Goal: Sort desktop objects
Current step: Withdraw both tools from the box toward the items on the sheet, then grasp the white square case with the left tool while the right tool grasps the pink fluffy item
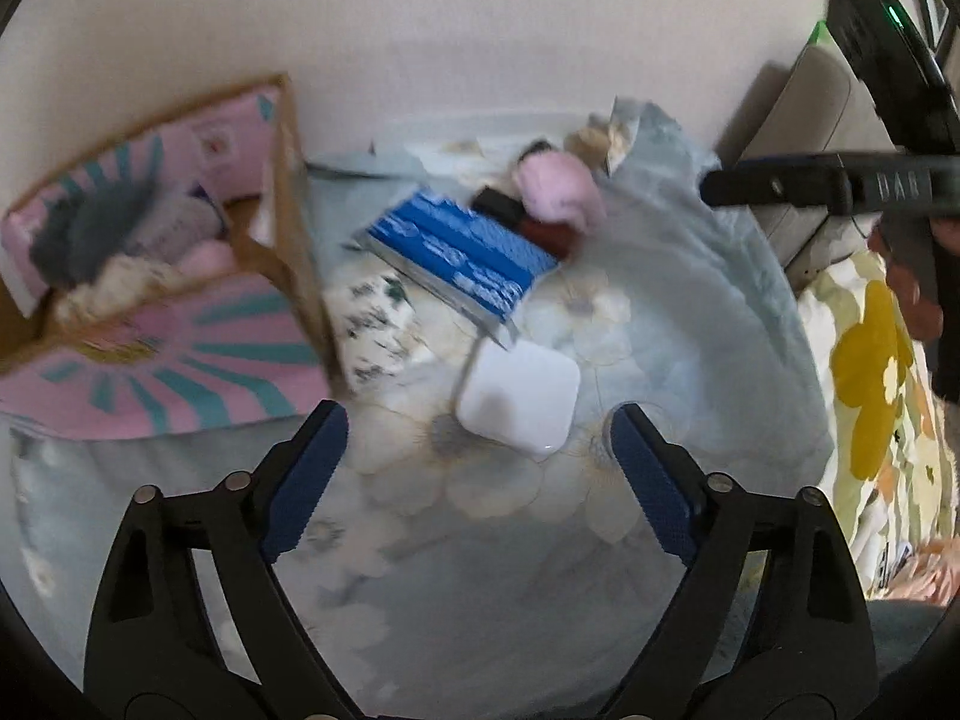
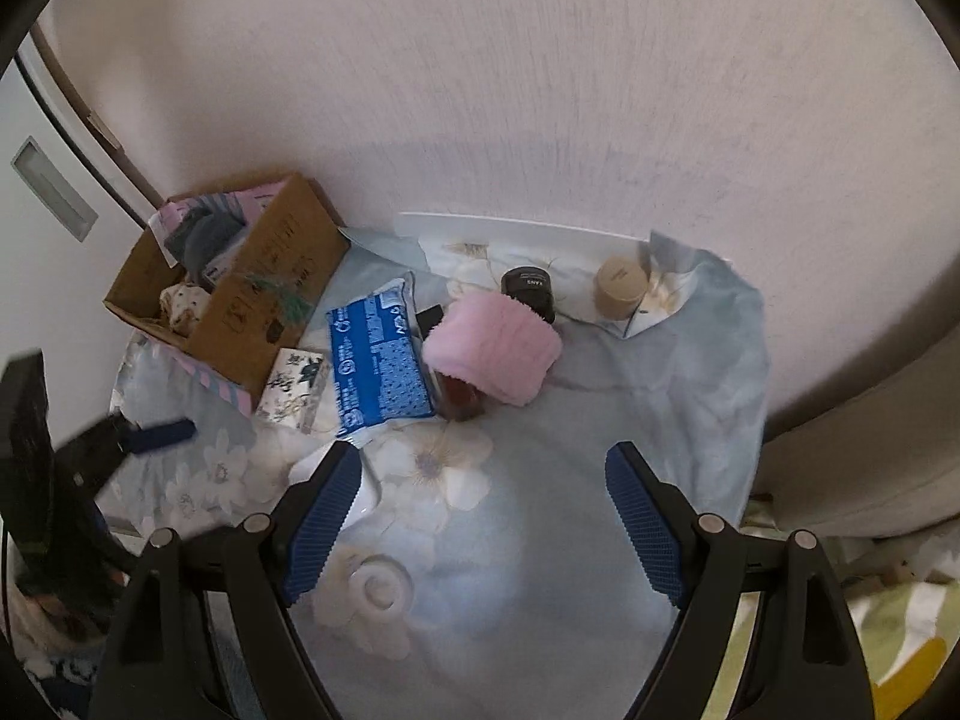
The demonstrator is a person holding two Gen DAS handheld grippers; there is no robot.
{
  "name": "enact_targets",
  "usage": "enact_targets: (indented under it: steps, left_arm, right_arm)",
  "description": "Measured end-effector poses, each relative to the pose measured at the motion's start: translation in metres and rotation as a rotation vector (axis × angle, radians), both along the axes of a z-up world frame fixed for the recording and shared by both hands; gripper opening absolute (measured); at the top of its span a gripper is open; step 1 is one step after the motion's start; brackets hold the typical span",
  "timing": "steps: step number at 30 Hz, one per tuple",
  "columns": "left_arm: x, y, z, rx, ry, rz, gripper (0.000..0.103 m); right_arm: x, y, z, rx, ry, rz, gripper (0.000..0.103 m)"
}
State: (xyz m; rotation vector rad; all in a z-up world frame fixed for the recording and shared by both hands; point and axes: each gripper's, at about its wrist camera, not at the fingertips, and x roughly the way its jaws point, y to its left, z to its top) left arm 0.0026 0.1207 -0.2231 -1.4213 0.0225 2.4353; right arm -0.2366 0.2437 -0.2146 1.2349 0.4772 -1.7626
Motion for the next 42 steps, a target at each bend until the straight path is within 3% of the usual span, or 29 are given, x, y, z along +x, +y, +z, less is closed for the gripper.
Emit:
enact_targets:
  steps: [9, 19, 25, 27, 32, 35, 42]
  left_arm:
    - [-0.006, 0.037, -0.056, -0.022, 0.026, 0.011, 0.088]
    - [-0.012, 0.045, -0.065, -0.073, 0.056, 0.013, 0.087]
    - [-0.012, 0.047, -0.065, -0.104, 0.069, -0.023, 0.073]
    - [-0.011, 0.048, -0.064, -0.102, 0.077, -0.039, 0.065]
    - [-0.012, 0.046, -0.063, -0.097, 0.055, -0.062, 0.064]
    - [-0.010, 0.044, -0.058, -0.090, 0.047, -0.073, 0.063]
    - [-0.004, 0.036, -0.035, -0.073, 0.037, -0.088, 0.060]
  right_arm:
    - [-0.031, -0.033, -0.053, -0.008, -0.071, -0.005, 0.081]
    - [-0.057, -0.050, -0.079, -0.105, -0.206, -0.102, 0.081]
    - [-0.060, -0.052, -0.081, -0.123, -0.227, -0.125, 0.081]
    - [-0.059, -0.053, -0.082, -0.125, -0.221, -0.123, 0.067]
    - [-0.055, -0.053, -0.076, -0.138, -0.194, -0.095, 0.038]
    - [-0.051, -0.051, -0.067, -0.138, -0.166, -0.085, 0.027]
    - [-0.041, -0.038, -0.041, -0.147, -0.109, -0.104, 0.025]
